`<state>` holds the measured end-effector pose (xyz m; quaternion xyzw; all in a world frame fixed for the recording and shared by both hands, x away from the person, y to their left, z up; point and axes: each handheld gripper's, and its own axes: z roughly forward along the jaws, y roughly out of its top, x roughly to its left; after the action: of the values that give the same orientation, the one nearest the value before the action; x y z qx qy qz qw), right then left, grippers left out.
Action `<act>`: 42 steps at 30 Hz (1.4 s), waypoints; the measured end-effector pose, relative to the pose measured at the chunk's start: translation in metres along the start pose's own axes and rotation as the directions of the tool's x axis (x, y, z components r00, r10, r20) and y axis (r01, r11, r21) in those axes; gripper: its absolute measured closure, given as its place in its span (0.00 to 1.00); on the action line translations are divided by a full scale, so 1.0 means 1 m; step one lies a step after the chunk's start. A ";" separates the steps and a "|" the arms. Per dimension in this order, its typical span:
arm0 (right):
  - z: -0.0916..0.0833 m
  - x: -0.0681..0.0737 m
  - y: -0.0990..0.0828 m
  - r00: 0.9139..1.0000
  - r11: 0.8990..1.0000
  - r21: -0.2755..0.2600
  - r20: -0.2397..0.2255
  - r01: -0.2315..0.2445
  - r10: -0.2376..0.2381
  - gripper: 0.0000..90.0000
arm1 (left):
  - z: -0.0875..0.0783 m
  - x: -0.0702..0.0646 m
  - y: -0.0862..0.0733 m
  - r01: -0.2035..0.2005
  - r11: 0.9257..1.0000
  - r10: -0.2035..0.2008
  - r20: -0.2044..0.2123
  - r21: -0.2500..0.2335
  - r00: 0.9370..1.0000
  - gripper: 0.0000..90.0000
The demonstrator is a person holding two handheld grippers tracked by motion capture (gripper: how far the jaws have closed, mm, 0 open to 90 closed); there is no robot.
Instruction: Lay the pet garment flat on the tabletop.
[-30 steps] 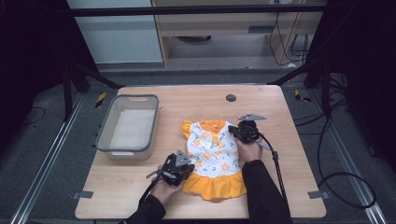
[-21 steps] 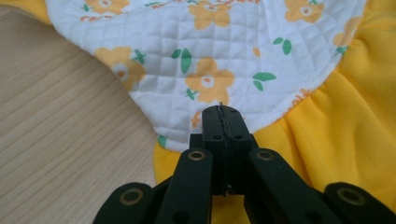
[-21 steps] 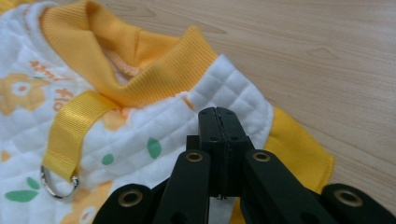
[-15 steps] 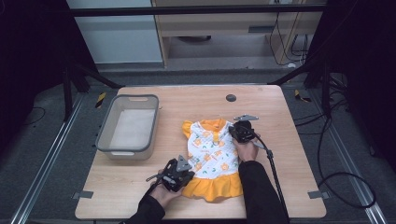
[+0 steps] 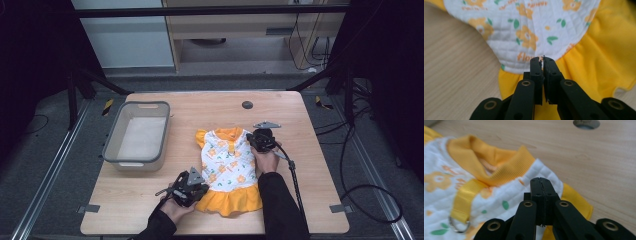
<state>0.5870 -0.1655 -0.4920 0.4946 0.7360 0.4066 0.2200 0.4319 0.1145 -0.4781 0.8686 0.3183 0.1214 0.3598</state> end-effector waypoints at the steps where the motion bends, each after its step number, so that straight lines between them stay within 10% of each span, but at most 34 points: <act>1: 0.000 0.000 0.000 1.000 1.000 0.000 0.000 0.000 0.000 1.00 | 0.000 0.000 0.000 0.000 1.000 0.000 0.000 0.000 1.000 0.94; 8: -0.052 0.005 0.014 0.996 0.997 -0.071 -0.068 0.044 -0.048 1.00 | -0.024 0.017 0.031 0.014 0.993 -0.019 -0.043 -0.116 0.999 0.93; 20: -0.112 0.016 -0.028 0.976 0.996 -0.060 -0.201 0.073 -0.084 1.00 | 0.002 0.051 0.072 0.045 0.990 -0.062 -0.122 -0.130 0.991 1.00; 42: -0.115 0.044 -0.076 0.950 0.981 0.060 -0.265 0.185 -0.163 1.00 | 0.074 0.094 0.084 0.135 0.988 -0.147 -0.222 -0.072 0.964 0.99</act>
<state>0.4437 -0.1826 -0.4849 0.3791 0.8155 0.4156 0.1359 0.5760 0.0891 -0.4735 0.8138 0.4148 0.2028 0.3530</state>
